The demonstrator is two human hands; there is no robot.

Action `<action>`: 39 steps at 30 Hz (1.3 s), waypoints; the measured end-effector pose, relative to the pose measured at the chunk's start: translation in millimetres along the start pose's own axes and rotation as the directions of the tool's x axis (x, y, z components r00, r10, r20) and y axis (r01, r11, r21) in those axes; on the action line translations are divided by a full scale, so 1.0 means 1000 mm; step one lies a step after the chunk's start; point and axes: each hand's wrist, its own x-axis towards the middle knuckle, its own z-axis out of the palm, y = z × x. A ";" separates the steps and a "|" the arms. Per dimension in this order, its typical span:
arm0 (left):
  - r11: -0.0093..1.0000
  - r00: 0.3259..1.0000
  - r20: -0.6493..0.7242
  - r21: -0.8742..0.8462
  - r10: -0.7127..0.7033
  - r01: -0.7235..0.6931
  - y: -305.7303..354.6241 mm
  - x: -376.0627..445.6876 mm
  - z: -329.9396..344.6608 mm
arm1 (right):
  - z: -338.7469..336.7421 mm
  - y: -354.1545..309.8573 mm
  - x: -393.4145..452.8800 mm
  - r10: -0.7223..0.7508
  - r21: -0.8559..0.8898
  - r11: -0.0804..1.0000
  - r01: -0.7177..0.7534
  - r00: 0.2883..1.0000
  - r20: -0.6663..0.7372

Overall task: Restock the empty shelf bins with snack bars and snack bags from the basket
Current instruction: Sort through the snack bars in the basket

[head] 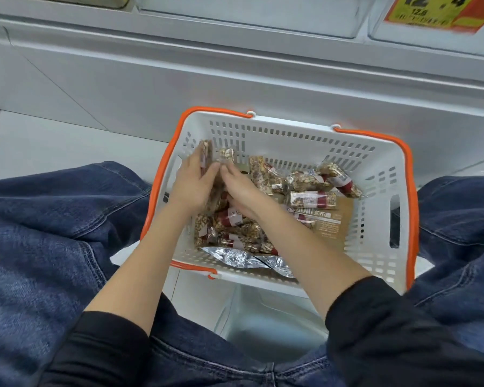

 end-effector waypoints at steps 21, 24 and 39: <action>0.770 0.954 0.283 0.586 0.097 -0.251 -0.010 -0.014 0.054 | -0.180 0.060 0.015 -0.166 -0.969 -0.089 -0.232 0.962 -0.215; 0.768 0.959 0.279 0.602 0.054 -0.219 -0.006 -0.012 0.055 | -0.176 0.054 0.020 -0.150 -0.959 -0.188 -0.214 0.971 -0.187; 0.797 0.950 0.312 0.566 0.030 -0.211 -0.014 -0.020 0.052 | -0.186 0.035 0.021 0.029 -0.947 -0.318 -0.047 0.998 -0.059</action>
